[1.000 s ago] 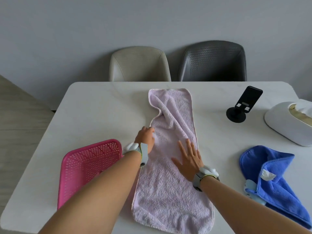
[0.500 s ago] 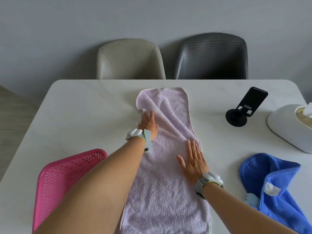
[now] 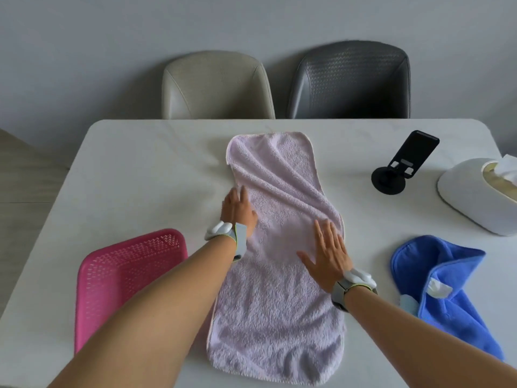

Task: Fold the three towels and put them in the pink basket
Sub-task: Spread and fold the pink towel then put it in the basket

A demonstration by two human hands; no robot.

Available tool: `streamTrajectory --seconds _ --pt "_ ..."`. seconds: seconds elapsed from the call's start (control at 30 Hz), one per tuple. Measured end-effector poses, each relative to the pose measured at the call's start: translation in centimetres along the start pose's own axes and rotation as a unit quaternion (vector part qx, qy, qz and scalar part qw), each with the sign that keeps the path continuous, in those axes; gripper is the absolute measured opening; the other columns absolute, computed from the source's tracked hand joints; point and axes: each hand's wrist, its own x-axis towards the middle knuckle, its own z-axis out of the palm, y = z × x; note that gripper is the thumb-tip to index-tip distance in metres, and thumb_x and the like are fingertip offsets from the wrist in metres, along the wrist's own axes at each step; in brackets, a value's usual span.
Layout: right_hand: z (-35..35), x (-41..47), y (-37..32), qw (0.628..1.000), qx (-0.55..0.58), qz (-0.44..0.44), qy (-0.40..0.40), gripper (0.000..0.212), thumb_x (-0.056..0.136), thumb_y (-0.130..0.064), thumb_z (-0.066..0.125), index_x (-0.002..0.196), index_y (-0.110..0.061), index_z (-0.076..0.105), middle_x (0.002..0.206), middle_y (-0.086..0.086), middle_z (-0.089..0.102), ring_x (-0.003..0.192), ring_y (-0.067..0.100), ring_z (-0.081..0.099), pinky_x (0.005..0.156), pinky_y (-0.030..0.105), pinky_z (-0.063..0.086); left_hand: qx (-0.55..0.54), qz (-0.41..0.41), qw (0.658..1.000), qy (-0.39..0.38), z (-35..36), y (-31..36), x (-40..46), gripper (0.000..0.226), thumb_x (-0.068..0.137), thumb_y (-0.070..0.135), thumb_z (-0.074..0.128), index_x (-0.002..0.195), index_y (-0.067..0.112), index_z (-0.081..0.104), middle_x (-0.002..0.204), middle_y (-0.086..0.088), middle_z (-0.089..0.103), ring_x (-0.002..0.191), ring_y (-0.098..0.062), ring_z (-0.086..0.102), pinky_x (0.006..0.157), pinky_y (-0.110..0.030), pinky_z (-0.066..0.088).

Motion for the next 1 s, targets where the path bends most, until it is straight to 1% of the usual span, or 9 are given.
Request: streamTrajectory --seconds 0.07,0.13,0.23,0.33,0.47,0.63,0.73,0.87,1.0 --pt "0.3 -2.0 -1.1 0.998 -0.013 -0.048 0.03 0.077 0.092 -0.056 0.056 0.153 -0.014 0.034 0.157 0.016 0.037 0.143 0.035 0.038 0.117 0.047 0.036 0.0 0.08 0.996 0.042 0.2 1.0 -3.8 0.044 0.082 0.014 0.064 0.125 0.01 0.054 0.118 -0.015 0.053 0.103 -0.037 0.056 0.073 -0.045 0.053" --pt "0.8 -4.3 -2.1 0.995 -0.018 -0.087 0.049 0.052 0.087 -0.045 0.063 0.13 -0.018 0.053 0.129 0.007 0.055 0.114 0.029 0.056 0.098 0.042 0.047 -0.004 0.147 0.988 0.037 0.7 1.5 -7.6 0.029 0.079 0.008 0.064 0.106 0.011 0.056 0.101 -0.013 0.053 0.085 -0.035 0.056 0.058 -0.043 0.051" --pt "1.7 -7.6 -3.1 0.988 -0.008 -0.15 0.038 0.022 0.086 -0.034 0.06 0.101 -0.019 0.057 0.1 0.001 0.057 0.088 0.024 0.057 0.075 0.038 0.051 -0.02 0.206 0.978 -0.039 1.7 1.3 -12.6 0.02 0.082 0.005 0.061 0.097 0.013 0.05 0.093 -0.01 0.05 0.079 -0.033 0.056 0.053 -0.04 0.045" --pt "2.1 -10.7 -3.9 0.978 -0.014 -0.202 -0.046 0.022 0.092 -0.035 0.047 0.094 -0.016 0.057 0.089 0.002 0.06 0.081 0.026 0.062 0.064 0.036 0.049 -0.024 0.213 0.97 -0.112 1.5 0.9 -16.7 0.01 0.089 0.013 0.055 0.097 0.013 0.048 0.094 -0.009 0.051 0.083 -0.032 0.057 0.059 -0.04 0.046" --pt "2.7 -14.5 -4.3 0.97 -0.037 -0.208 -0.122 0.029 0.094 -0.046 0.051 0.099 -0.017 0.057 0.095 0.003 0.066 0.093 0.028 0.064 0.068 0.038 0.05 0.014 0.247 0.953 -0.173 1.9 0.3 -21.0 0.018 0.094 0.027 0.053 0.102 0.012 0.05 0.1 -0.009 0.053 0.089 -0.03 0.058 0.066 -0.041 0.051" --pt "4.0 -18.1 -4.0 0.959 -0.111 -0.187 -0.182 0.066 0.076 -0.071 0.05 0.121 -0.023 0.053 0.12 0.001 0.054 0.109 0.026 0.054 0.084 0.041 0.048 0.099 0.289 0.92 -0.245 2.8 -1.2 -25.6 0.046 0.093 0.056 0.05 0.114 0.015 0.051 0.115 -0.008 0.052 0.108 -0.029 0.054 0.076 -0.041 0.052" --pt "3.7 -19.1 -4.4 0.943 -0.166 -0.197 -0.21 0.068 0.081 -0.061 0.06 0.134 -0.021 0.046 0.128 0.004 0.049 0.115 0.028 0.051 0.091 0.043 0.044 0.166 0.333 0.896 -0.241 3.0 -2.4 -27.4 0.068 0.082 0.067 0.059 0.122 0.015 0.046 0.12 -0.008 0.048 0.109 -0.027 0.049 0.075 -0.042 0.05" --pt "3.4 -20.1 -5.2 0.927 -0.227 -0.203 -0.218 0.037 0.095 -0.033 0.053 0.127 -0.015 0.054 0.127 0.008 0.056 0.114 0.029 0.055 0.092 0.044 0.043 0.193 0.344 0.884 -0.25 2.6 -2.6 -28.7 0.065 0.079 0.042 0.071 0.129 0.015 0.039 0.123 -0.009 0.039 0.113 -0.027 0.043 0.078 -0.045 0.048" --pt "2.9 -20.5 -5.5 0.933 -0.174 -0.146 -0.28 0.04 0.094 -0.043 0.043 0.121 -0.019 0.06 0.122 0.006 0.063 0.112 0.028 0.061 0.092 0.041 0.047 0.193 0.339 0.881 -0.268 2.4 -2.8 -29.2 0.031 0.092 0.006 0.052 0.121 0.012 0.048 0.122 -0.013 0.051 0.109 -0.034 0.053 0.078 -0.045 0.051"
